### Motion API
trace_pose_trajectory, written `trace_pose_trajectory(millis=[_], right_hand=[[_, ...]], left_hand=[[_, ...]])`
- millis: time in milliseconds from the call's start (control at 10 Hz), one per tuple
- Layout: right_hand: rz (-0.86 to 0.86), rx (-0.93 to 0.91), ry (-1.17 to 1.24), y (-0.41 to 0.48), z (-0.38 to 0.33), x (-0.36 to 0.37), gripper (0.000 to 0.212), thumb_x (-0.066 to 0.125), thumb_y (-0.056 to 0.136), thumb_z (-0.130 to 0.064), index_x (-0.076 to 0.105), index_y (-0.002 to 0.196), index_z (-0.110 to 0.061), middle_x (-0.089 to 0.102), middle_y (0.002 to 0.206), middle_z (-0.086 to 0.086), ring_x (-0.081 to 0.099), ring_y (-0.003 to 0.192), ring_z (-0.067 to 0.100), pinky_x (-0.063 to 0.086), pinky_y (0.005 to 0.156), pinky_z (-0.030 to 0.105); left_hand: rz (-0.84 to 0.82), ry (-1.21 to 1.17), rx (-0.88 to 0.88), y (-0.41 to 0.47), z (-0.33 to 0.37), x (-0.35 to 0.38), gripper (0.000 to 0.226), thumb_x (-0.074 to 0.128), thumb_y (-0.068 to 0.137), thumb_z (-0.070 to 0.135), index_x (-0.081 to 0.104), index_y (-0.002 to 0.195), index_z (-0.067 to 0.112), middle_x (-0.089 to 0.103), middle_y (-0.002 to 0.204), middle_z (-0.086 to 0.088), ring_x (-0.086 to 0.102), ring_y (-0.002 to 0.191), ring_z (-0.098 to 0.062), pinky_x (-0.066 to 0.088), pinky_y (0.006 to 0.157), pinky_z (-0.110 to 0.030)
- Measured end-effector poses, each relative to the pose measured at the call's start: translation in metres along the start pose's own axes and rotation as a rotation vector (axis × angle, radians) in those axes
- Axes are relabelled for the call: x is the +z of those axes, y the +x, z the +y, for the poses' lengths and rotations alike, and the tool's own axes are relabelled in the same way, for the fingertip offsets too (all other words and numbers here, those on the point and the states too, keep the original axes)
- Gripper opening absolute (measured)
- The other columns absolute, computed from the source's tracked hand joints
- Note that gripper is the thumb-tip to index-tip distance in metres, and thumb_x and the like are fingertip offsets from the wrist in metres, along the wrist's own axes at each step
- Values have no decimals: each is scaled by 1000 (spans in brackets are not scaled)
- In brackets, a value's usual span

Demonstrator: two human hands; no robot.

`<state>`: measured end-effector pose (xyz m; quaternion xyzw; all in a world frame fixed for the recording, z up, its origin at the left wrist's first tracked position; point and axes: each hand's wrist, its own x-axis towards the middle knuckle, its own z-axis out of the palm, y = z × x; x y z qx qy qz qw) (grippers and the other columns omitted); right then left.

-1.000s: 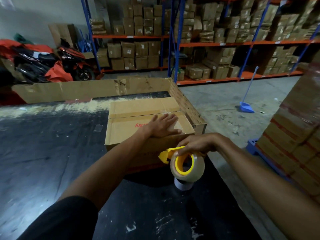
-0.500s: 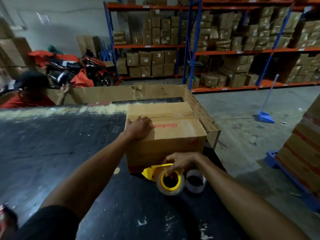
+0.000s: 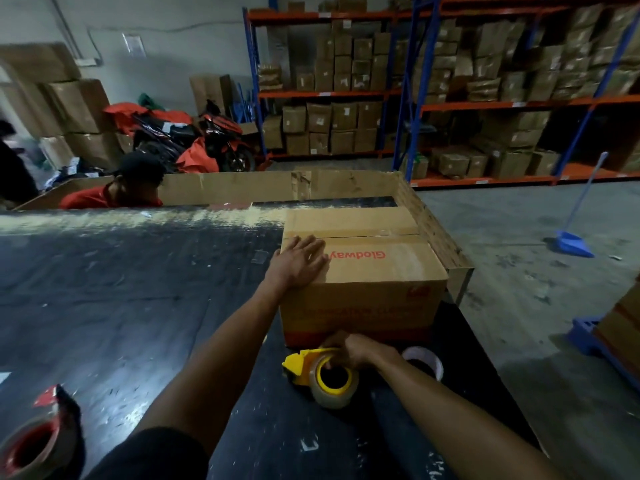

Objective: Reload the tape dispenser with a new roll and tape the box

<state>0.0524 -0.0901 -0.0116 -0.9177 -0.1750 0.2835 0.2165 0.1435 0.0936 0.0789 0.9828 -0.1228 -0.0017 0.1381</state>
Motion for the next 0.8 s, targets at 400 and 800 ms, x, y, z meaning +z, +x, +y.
trace_pose_trajectory(millis=[400, 800], right_hand=[[59, 63, -97, 73, 56, 36, 59, 55, 97, -31, 37, 149, -50, 61, 139, 11, 63, 117, 35, 54, 95, 45], [259, -102, -154, -28, 15, 22, 59, 54, 104, -40, 31, 159, -37, 35, 164, 4, 42, 144, 34, 40, 113, 45]], left_hand=[[25, -16, 13, -2, 0, 1, 62, 28, 104, 62, 25, 160, 36, 14, 172, 8, 7, 160, -23, 17, 124, -64], [395, 46, 371, -37, 9, 4, 56, 24, 108, 48, 22, 162, 32, 17, 171, 4, 6, 161, -21, 0, 124, -68]])
